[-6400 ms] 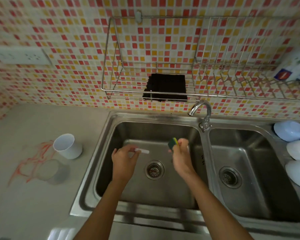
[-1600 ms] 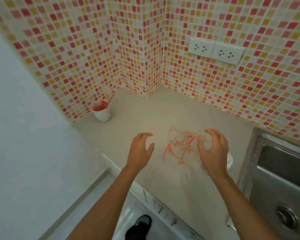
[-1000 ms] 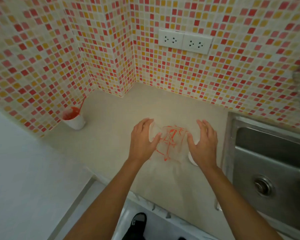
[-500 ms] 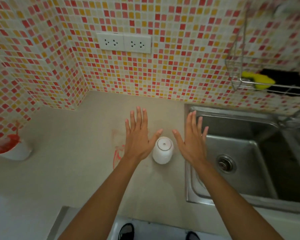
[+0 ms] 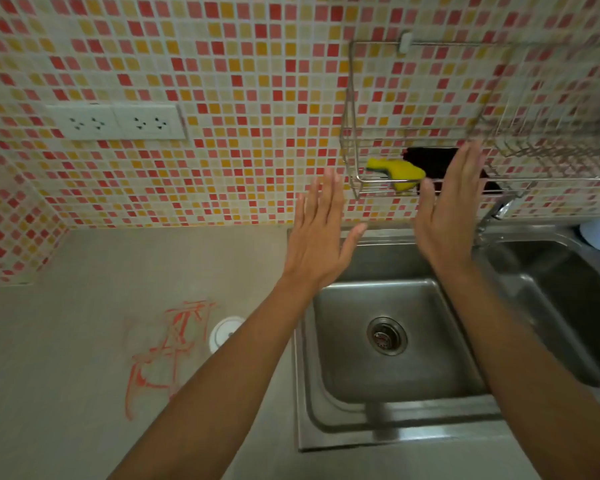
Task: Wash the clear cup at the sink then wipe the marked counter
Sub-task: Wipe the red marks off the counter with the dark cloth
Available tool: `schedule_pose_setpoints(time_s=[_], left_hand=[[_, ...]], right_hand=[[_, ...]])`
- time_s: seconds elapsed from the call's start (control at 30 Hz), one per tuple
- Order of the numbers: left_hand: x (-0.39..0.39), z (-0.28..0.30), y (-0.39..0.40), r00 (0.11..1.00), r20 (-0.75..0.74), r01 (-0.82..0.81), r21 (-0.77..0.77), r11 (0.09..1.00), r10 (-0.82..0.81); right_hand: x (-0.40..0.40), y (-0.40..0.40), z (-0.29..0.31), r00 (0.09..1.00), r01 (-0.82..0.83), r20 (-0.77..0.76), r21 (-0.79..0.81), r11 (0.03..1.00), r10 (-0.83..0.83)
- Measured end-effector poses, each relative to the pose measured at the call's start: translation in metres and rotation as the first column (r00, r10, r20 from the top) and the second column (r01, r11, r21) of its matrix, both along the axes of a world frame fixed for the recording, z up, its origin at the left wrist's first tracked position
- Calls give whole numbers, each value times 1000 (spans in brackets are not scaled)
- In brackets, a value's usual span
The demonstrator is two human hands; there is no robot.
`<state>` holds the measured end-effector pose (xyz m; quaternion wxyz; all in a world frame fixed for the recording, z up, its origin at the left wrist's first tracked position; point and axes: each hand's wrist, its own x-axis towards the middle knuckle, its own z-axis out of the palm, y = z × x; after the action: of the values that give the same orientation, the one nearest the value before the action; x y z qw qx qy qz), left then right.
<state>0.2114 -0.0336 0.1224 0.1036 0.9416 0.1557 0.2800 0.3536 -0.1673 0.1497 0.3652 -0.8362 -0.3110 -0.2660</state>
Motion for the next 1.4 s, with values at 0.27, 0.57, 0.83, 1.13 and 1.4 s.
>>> schedule_pose_setpoints(time_s=[0.27,0.57,0.83,1.13,1.4], left_hand=[[68,5,-17,996,-88,-19,101,995,28],[72,0,-25,993,-90,-74,71,995,81],[68,4,-24,990,-128,-63,31,998,67],[-57,-15,4,993,-115,12,-130,991,-27],[-190,-94,42,991,-106,-132,-709,693,80]], right_hand=[[110,19,39,946,-16,-312,-331,944,-93],[146,54,39,900,-100,-354,-736,670,-255],[162,23,50,900,51,-325,-584,810,-291],[89,-23,90,920,45,-369,426,903,128],[-90,-17,18,728,-20,-553,573,819,405]])
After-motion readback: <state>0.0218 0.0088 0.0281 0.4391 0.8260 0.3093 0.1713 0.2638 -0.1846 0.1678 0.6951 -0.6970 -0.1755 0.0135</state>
